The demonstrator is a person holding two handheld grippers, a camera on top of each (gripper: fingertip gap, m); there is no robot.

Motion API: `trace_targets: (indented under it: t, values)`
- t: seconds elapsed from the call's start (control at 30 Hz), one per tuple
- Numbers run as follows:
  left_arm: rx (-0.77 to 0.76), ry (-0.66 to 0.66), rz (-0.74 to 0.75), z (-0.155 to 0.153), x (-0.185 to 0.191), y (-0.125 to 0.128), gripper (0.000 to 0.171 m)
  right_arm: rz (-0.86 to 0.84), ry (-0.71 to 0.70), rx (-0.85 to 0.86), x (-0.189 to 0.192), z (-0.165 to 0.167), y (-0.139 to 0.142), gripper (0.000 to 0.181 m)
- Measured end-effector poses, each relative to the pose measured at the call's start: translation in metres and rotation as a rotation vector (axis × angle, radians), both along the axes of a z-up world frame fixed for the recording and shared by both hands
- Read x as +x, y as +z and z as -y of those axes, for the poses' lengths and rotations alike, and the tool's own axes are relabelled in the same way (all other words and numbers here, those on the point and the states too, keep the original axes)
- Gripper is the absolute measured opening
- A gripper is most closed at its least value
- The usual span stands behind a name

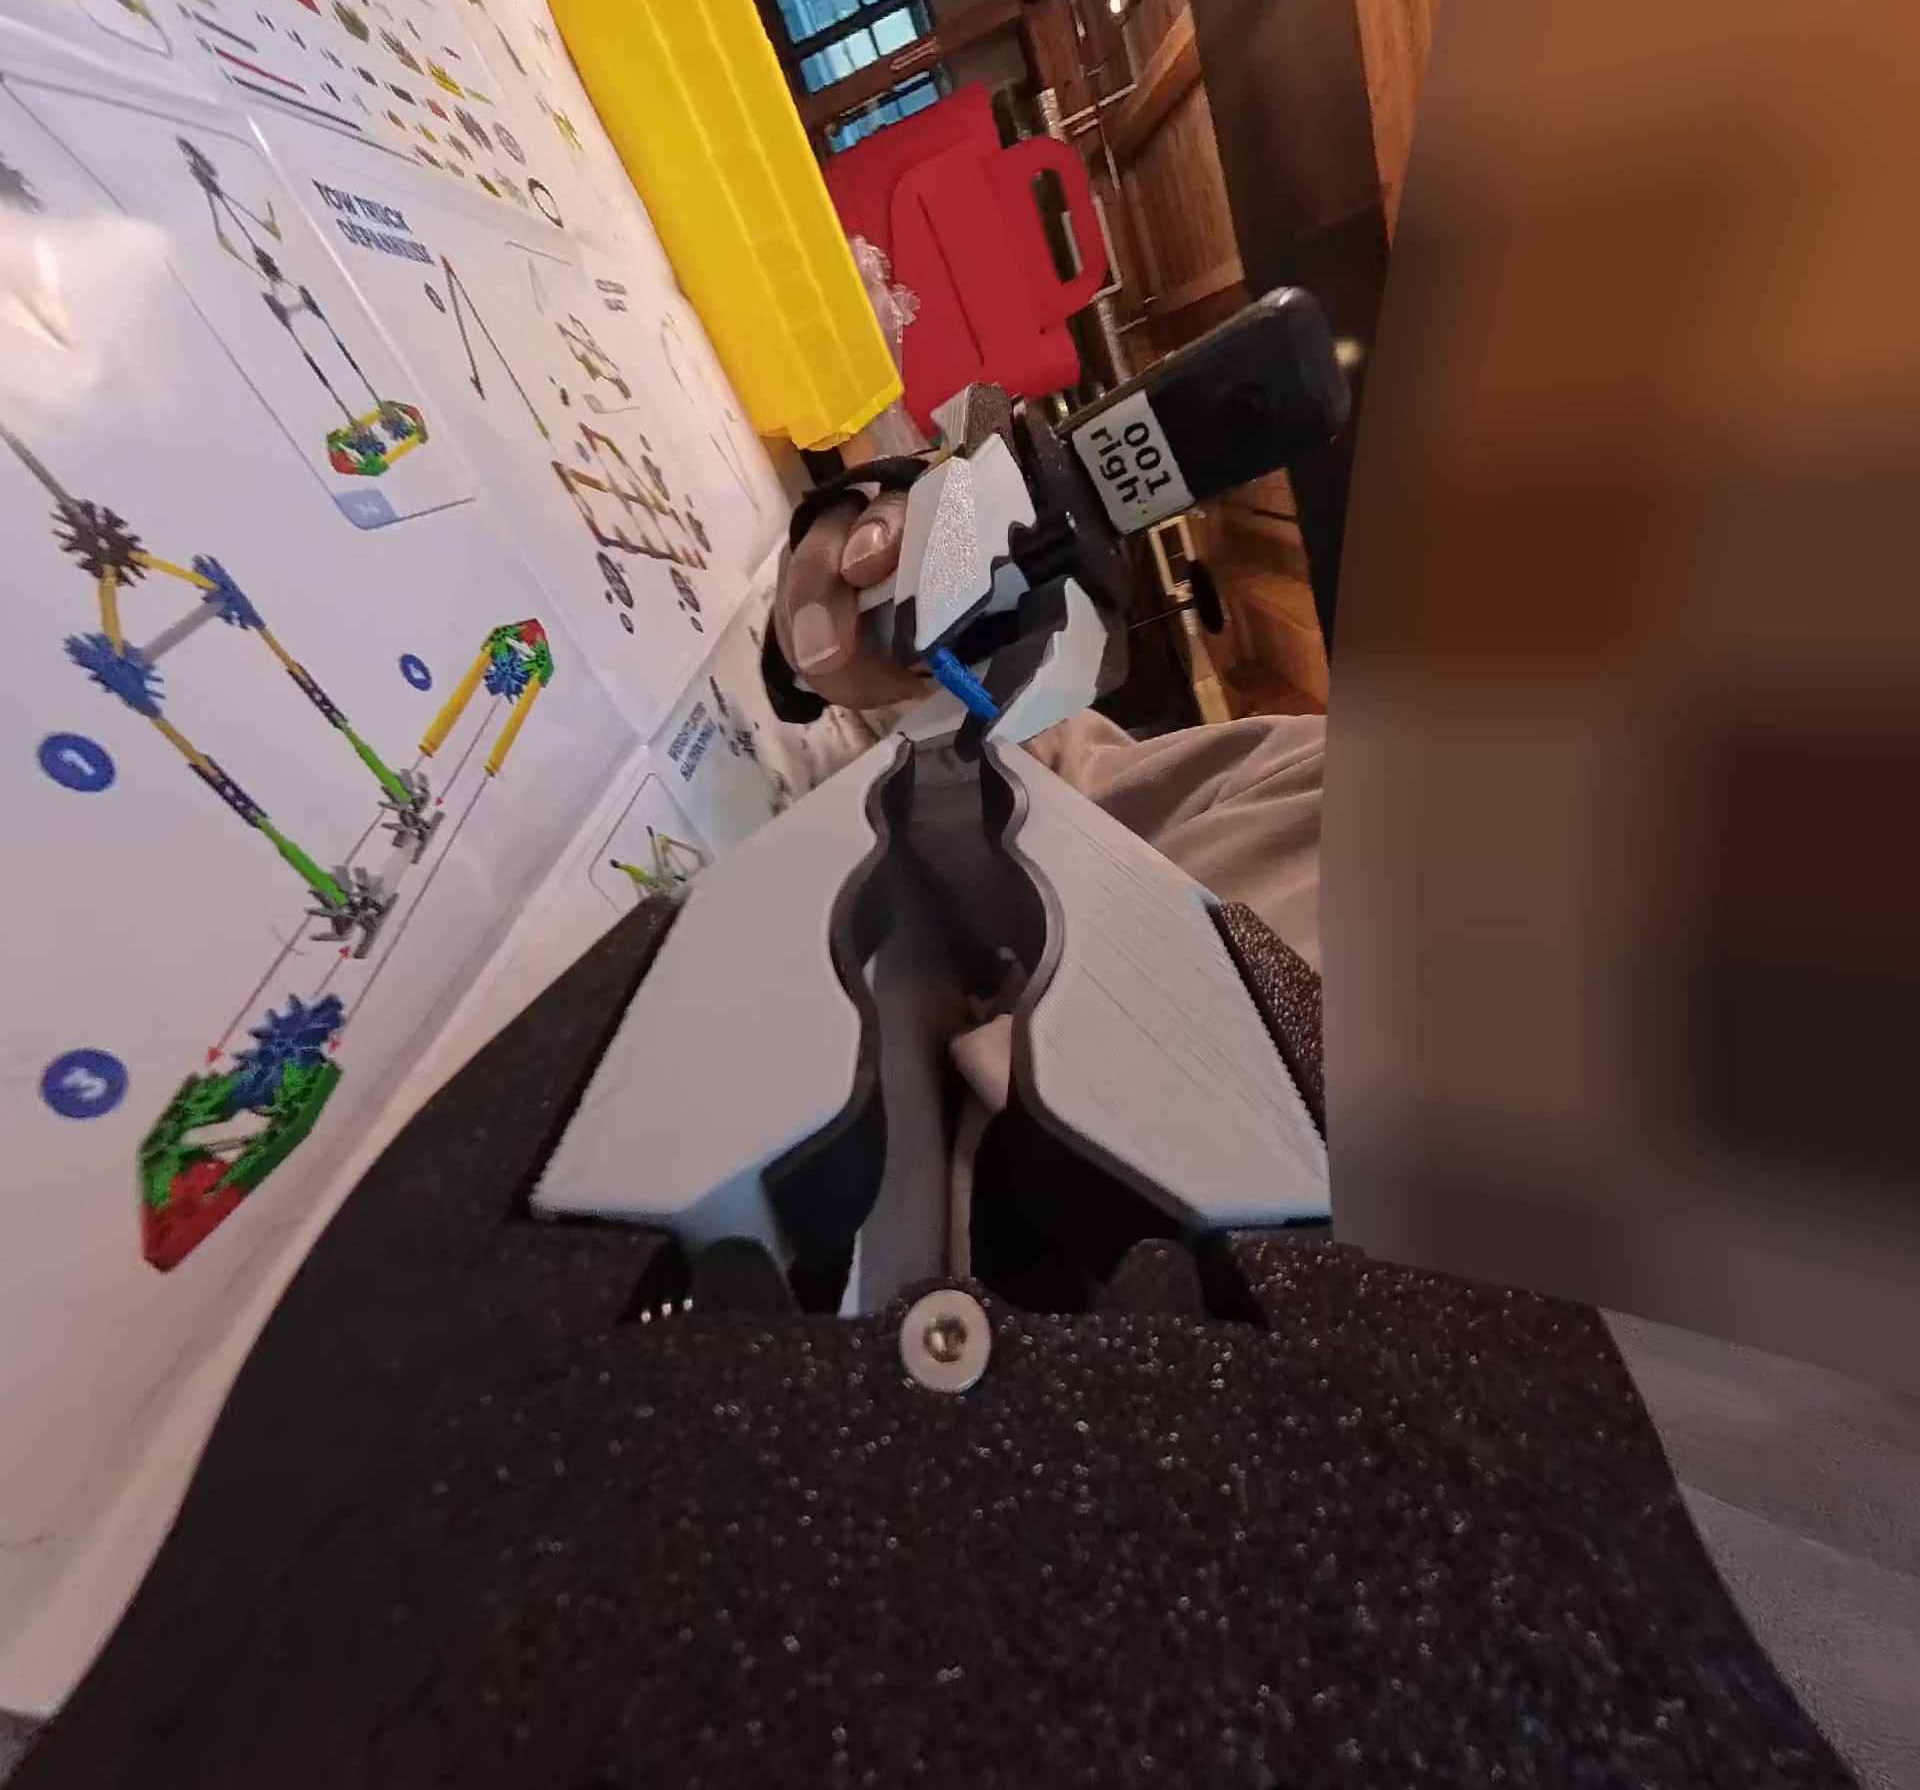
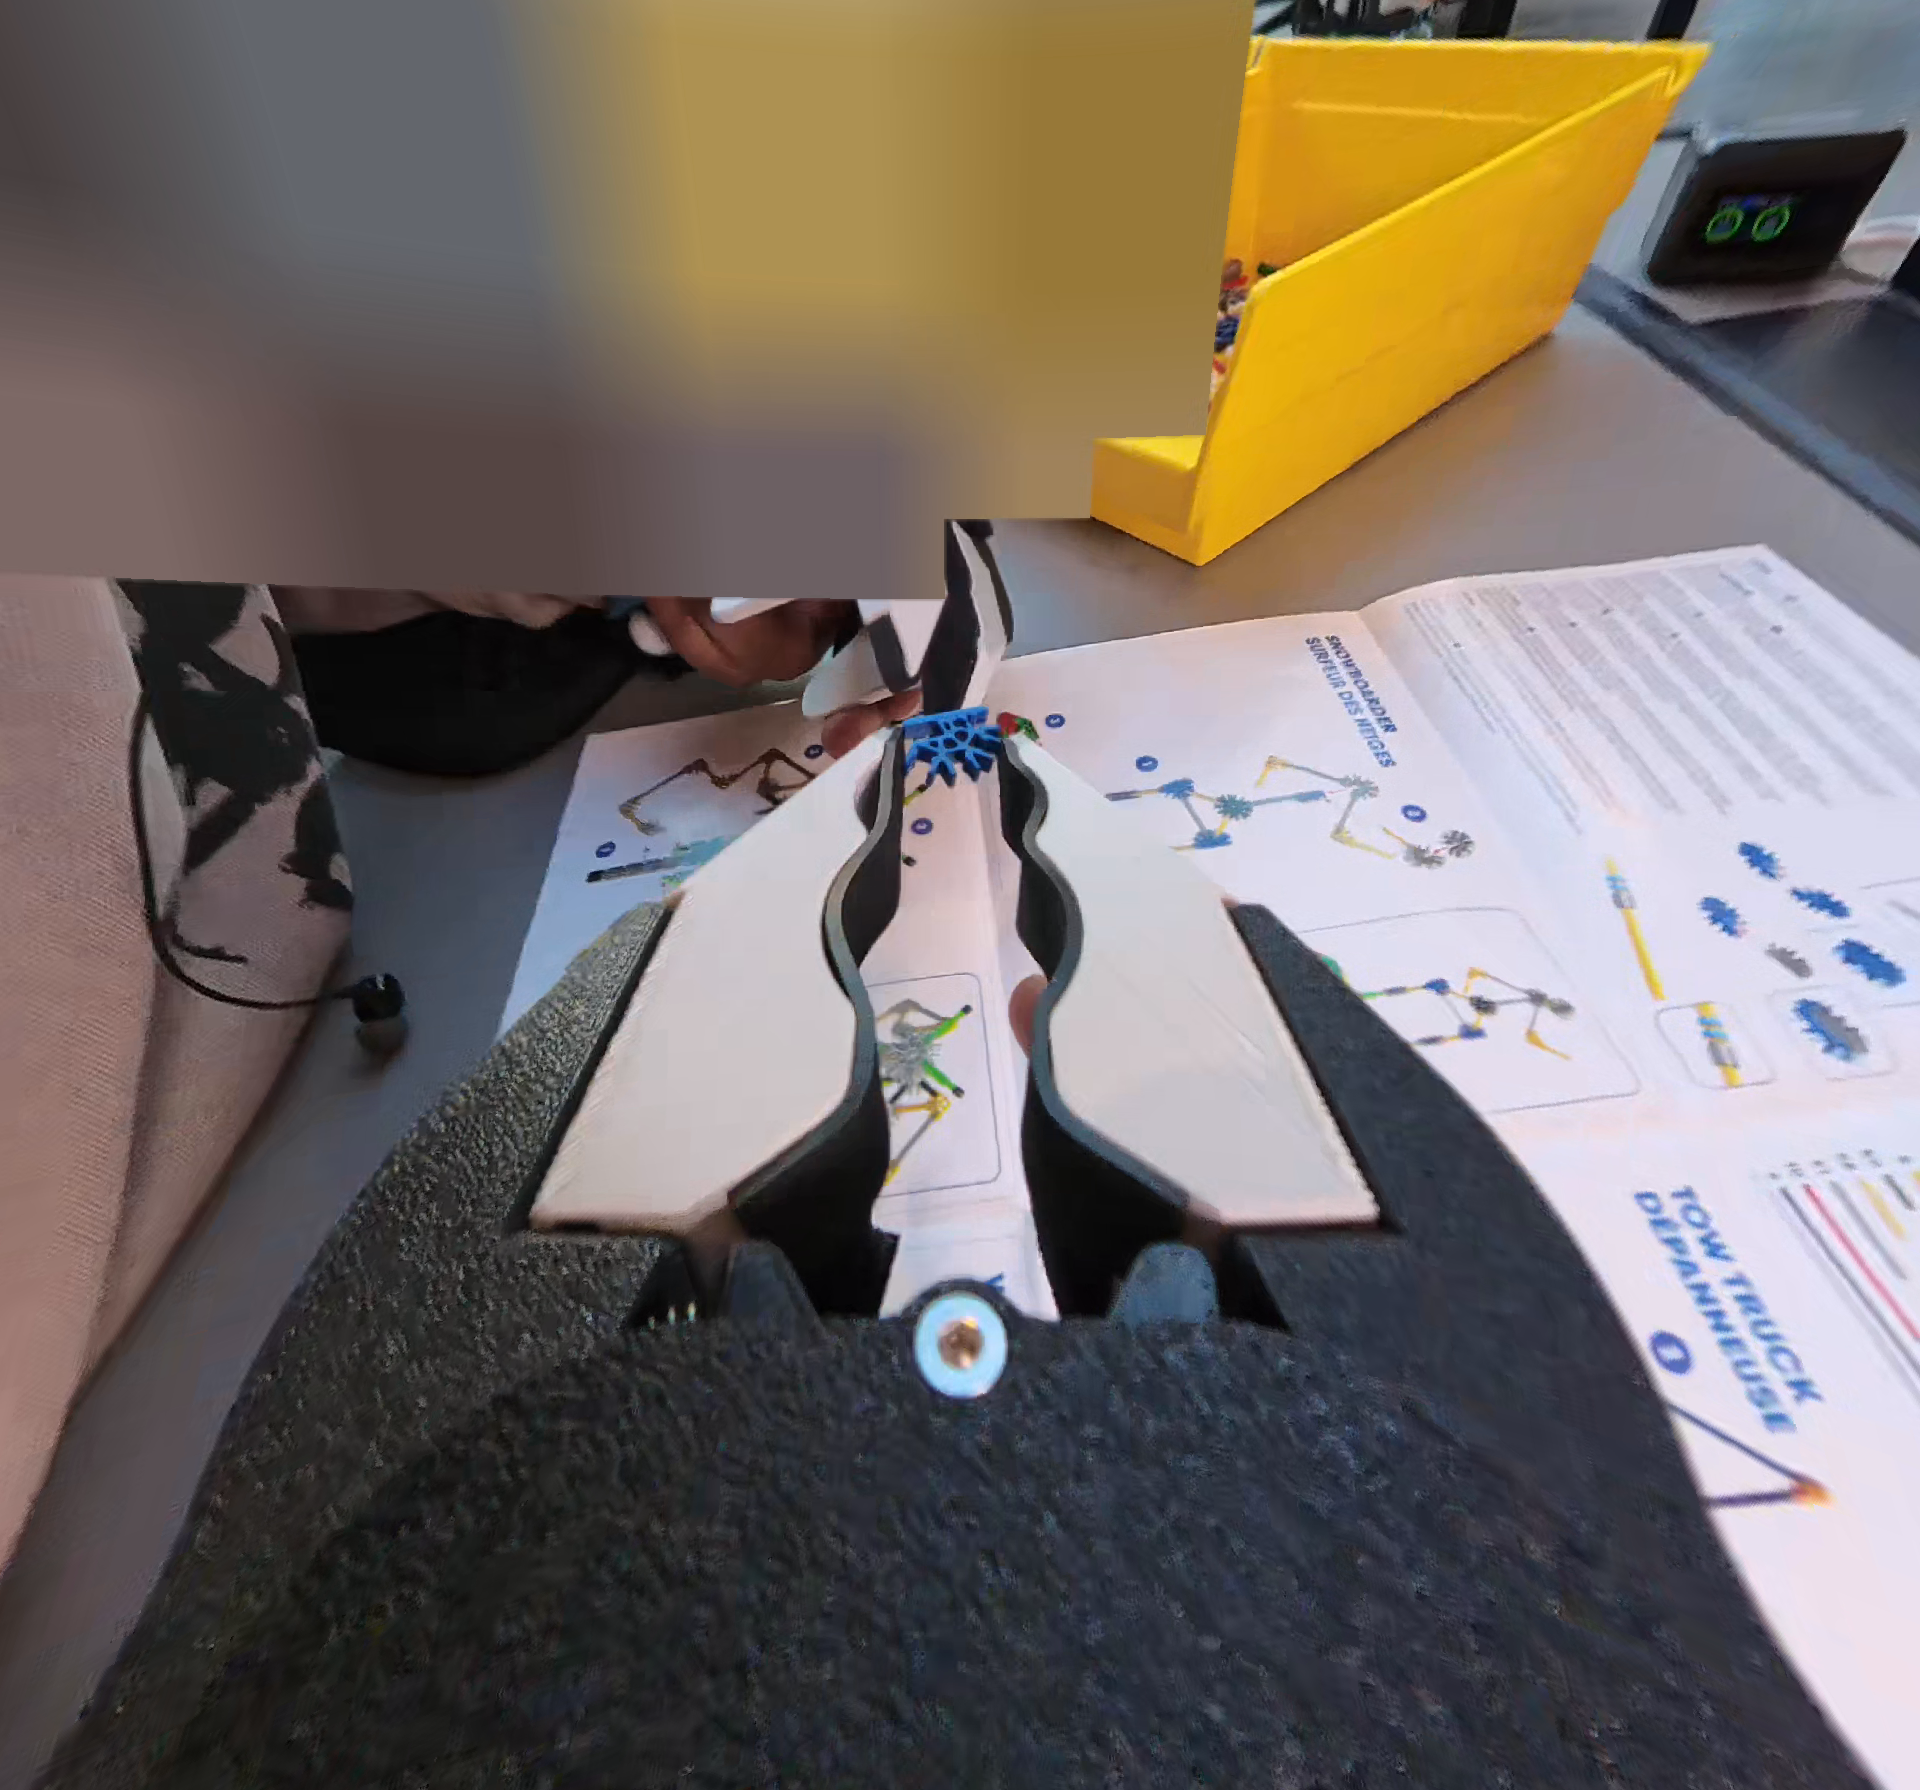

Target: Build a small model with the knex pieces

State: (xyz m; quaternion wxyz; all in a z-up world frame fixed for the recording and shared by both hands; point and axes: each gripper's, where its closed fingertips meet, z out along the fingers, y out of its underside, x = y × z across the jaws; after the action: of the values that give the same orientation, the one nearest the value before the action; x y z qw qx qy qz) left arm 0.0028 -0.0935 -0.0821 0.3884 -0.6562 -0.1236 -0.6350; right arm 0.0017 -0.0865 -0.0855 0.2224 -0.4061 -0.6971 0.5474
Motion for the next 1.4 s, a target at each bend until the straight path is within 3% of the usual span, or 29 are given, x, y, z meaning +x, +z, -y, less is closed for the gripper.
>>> trace_targets:
  t: [0.03, 0.2, 0.27, 0.53, 0.73, 1.03, 1.17, 1.4]
  values:
    - [0.008, 0.019, -0.060, -0.001, -0.001, -0.003, 0.014, 0.045, -0.006, -0.053, -0.001, -0.001, -0.002, 0.016]
    - [0.107, 0.085, -0.538, -0.004, -0.003, -0.020, 0.020, 0.276, 0.049, -0.418, 0.002, 0.010, -0.004, 0.016]
    - [0.143, 0.065, -0.652, -0.003, 0.002, -0.024, 0.020, 0.335, 0.066, -0.537, 0.002, 0.014, -0.002, 0.016]
    - [0.148, 0.044, -0.661, -0.001, 0.008, -0.025, 0.007, 0.432, 0.064, -0.621, 0.002, 0.020, -0.012, 0.016]
    - [0.075, 0.042, -0.534, -0.001, 0.005, -0.026, 0.005, 0.428, 0.051, -0.662, -0.002, 0.019, -0.013, 0.018]
    - [0.016, 0.034, -0.408, -0.001, 0.004, -0.027, 0.005, 0.268, 0.061, -0.397, 0.001, 0.022, -0.015, 0.023]
    - [-0.016, 0.033, -0.439, -0.002, 0.004, -0.036, 0.004, 0.306, 0.048, -0.396, 0.000, 0.020, -0.024, 0.022]
    - [-0.018, 0.086, -0.597, -0.003, -0.012, -0.044, 0.001, 0.239, -0.011, -0.217, 0.006, -0.015, -0.018, 0.025]
